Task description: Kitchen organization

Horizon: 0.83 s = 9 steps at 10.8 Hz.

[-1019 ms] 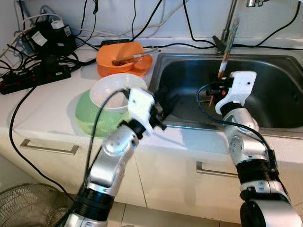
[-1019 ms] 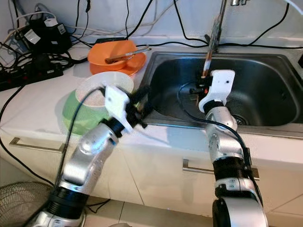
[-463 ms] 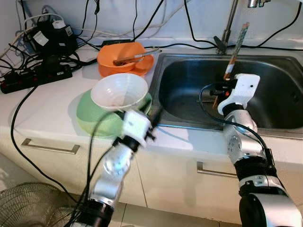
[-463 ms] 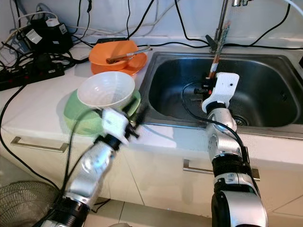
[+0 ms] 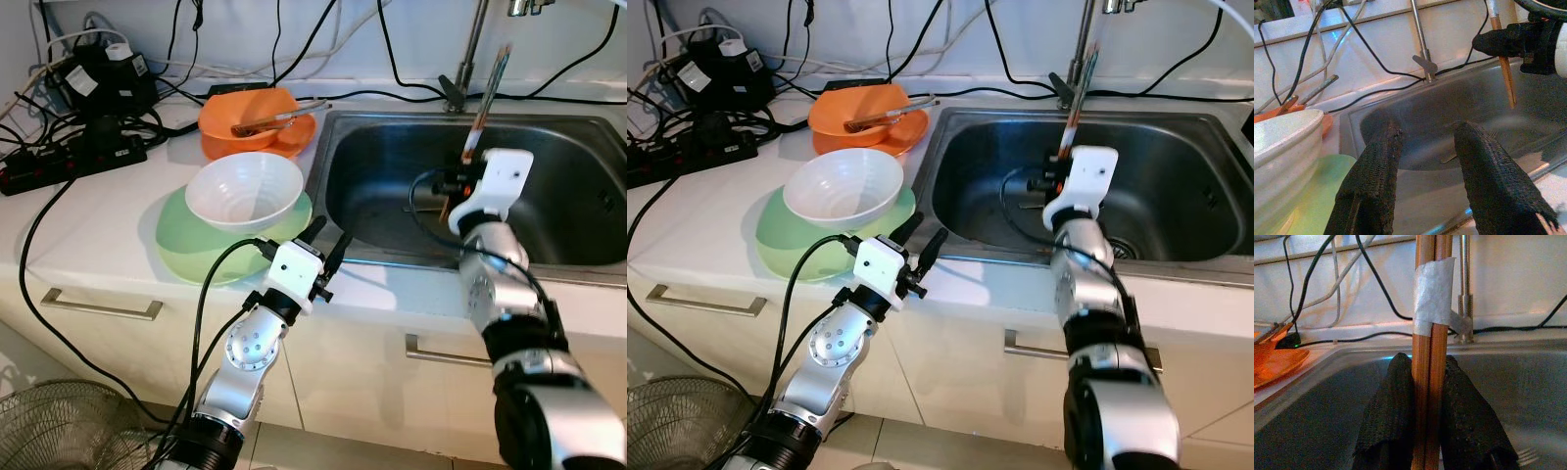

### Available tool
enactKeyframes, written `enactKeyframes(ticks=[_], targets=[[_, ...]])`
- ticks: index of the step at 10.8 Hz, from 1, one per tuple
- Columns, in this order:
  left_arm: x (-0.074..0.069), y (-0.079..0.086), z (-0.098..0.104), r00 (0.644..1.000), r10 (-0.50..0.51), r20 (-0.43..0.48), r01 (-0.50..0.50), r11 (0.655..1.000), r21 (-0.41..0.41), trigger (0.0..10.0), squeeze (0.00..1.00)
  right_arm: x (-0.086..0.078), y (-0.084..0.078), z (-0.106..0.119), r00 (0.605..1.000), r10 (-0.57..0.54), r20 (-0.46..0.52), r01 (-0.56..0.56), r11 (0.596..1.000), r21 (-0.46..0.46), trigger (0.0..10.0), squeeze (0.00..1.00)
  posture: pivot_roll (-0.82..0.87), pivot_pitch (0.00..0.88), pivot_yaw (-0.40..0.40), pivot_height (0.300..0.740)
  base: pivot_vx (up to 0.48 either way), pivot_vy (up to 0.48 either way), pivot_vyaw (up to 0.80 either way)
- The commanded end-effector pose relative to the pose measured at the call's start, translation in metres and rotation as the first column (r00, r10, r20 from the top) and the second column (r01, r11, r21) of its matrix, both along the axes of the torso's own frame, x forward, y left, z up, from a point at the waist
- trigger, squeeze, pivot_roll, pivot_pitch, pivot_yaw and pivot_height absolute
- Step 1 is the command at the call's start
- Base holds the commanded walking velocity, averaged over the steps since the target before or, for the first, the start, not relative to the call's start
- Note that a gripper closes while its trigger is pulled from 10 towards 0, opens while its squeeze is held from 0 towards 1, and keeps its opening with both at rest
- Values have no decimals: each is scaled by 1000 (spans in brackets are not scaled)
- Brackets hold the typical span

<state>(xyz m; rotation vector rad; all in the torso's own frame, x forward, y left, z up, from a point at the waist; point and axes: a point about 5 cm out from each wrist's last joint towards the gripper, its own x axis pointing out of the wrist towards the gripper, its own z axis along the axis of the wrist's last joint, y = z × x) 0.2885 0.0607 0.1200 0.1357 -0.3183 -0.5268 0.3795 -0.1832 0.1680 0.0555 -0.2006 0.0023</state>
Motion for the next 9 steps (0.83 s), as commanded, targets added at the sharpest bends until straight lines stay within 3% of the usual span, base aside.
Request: enactKeyframes(ticks=[1,6,7,8,9], targets=[[1,2,-1,1000,7,1,-7,1000,1,10000,0,2,0,2,1000,-7,0,7,1000,-14,10000,0,74,0,63,740,0,0,0],[2,-2,1,1000,-13,-3,13,1000,-12,10000,0,1,8,-17,997,23,-72,-27,998,-53,10000,0,78,0,59,740,0,0,0],[2,-2,0,1000,-13,-6,13,1000,-11,10000,0,1,7,-19,997,15,-79,-19,999,-48,10000,792,80,0,58,740,0,0,0],[1,-1,0,1000,-13,-7,13,1000,-9,10000,0,1,7,-20,997,14,-82,-17,999,-44,10000,1000,81,0,57,740,0,0,0],[2,-1,0,1000,-14,-8,14,1000,-7,10000,0,1,7,-21,996,16,-84,-20,999,-48,10000,1000,80,0,57,740,0,0,0]])
